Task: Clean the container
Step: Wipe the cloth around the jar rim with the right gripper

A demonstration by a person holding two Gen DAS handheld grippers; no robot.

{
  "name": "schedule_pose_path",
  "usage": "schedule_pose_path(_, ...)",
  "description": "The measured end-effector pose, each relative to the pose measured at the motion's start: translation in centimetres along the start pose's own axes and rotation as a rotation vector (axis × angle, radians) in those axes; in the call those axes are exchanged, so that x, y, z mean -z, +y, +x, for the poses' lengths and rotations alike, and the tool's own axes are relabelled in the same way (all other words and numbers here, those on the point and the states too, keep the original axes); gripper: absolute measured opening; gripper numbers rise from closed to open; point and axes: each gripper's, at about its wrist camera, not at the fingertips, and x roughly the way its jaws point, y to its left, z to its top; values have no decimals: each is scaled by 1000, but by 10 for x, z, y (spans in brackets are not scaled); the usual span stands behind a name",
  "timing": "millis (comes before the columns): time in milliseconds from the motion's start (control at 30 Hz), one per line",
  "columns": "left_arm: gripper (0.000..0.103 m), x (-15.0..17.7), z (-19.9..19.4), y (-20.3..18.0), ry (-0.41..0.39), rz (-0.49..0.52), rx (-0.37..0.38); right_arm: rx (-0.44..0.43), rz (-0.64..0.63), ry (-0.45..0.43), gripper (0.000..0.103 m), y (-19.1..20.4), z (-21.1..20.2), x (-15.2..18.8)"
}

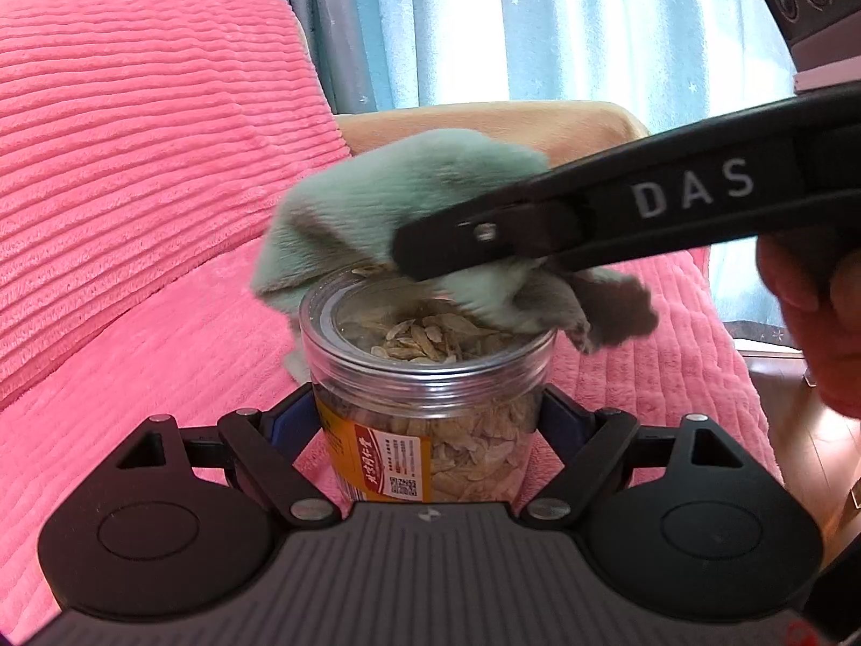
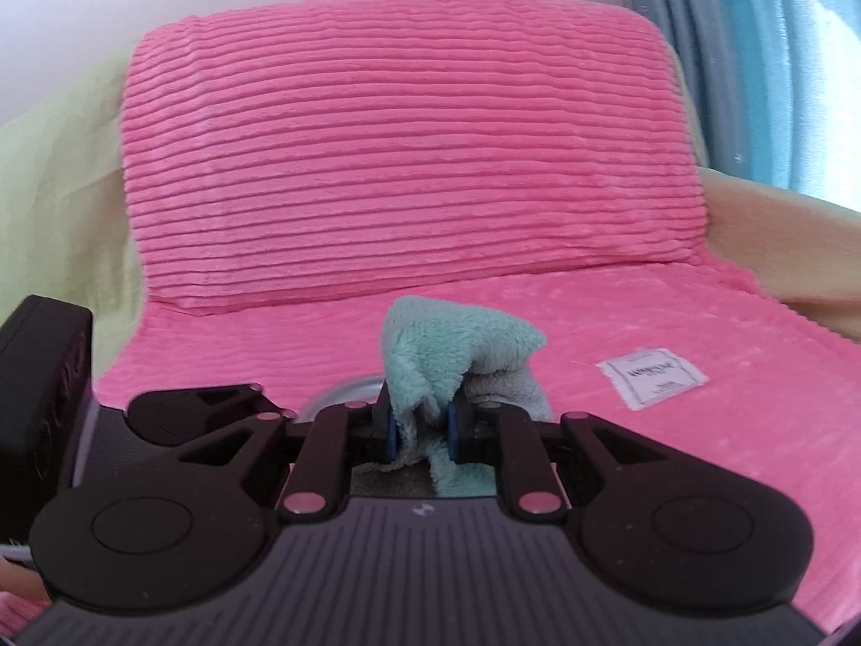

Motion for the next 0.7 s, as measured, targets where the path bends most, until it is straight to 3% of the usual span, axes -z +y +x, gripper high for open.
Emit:
schedule_pose_path(300, 85, 5, -6, 0, -3, 1, -4, 39, 65, 20, 14, -16, -10, 3)
schedule_pose_path(500, 85, 3, -6, 0, -2, -5, -11, -26, 66, -3, 14, -9, -16, 0)
schedule_pose_path(700, 85, -2, -8, -3, 6, 14, -15, -23, 70, 5, 14, -12, -14, 0)
